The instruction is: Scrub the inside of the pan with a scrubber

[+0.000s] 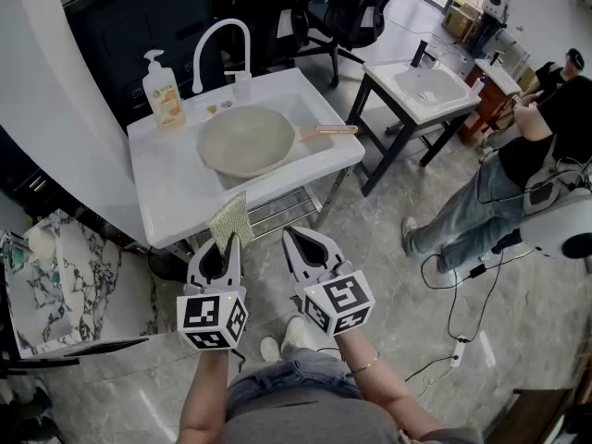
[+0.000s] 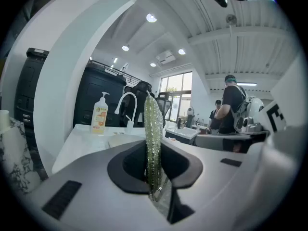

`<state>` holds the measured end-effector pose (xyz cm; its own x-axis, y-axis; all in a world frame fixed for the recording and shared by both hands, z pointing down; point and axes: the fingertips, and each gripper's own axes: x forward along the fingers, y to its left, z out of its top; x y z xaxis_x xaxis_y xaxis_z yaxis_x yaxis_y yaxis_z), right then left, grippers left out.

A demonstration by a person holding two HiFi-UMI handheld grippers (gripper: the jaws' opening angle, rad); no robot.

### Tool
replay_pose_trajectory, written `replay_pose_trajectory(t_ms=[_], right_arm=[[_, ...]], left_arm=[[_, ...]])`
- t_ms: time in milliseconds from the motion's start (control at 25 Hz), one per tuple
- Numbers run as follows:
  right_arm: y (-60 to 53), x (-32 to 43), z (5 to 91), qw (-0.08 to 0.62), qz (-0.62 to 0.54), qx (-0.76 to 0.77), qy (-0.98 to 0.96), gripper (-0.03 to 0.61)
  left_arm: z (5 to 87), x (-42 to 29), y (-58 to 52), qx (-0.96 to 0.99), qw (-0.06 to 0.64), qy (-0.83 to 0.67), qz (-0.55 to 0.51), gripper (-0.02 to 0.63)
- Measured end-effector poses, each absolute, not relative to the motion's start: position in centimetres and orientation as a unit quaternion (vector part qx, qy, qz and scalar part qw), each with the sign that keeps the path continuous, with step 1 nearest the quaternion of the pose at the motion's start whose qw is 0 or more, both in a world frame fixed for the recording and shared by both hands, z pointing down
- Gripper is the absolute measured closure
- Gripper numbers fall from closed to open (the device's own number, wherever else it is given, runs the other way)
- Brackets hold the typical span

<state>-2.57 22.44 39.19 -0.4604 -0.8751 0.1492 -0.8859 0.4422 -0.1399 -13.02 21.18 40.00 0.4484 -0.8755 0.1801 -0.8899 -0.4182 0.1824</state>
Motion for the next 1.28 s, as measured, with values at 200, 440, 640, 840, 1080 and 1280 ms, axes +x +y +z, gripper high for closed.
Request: replay_pose_trajectory(t_ms=[200, 440, 640, 840, 1080, 1280], right_arm=[[22.3, -2.2, 39.4, 0.021, 0.106, 0.512, -0.852, 0.569], [21.6, -0.6, 39.7, 0.013, 0.118, 0.509, -0.852, 0.568], [20.2, 1.0, 39.9, 0.007, 0.123, 0.517, -0.847, 0.568], [19.2, 2.5, 39.9, 0.005, 0.127, 0.516, -0.847, 0.568], [19.0, 4.8, 40.0, 0.003, 0.127, 0.521, -0.844, 0.568], [17.9, 6.0, 40.5, -0.001, 0.129, 0.530, -0.838, 0.568]], left_arm=[[40.3, -12.3, 20.9, 0.841, 0.126, -0.525, 0.035, 0.546], [40.7, -11.2, 20.0, 0.836, 0.130, -0.532, 0.042, 0.546], [40.9, -10.5, 18.9, 0.829, 0.132, -0.541, 0.045, 0.546], [40.7, -9.4, 18.1, 0.824, 0.134, -0.548, 0.045, 0.546], [40.6, -8.3, 17.3, 0.819, 0.138, -0.555, 0.041, 0.546], [40.5, -8.3, 15.7, 0.817, 0.136, -0.560, 0.037, 0.546]])
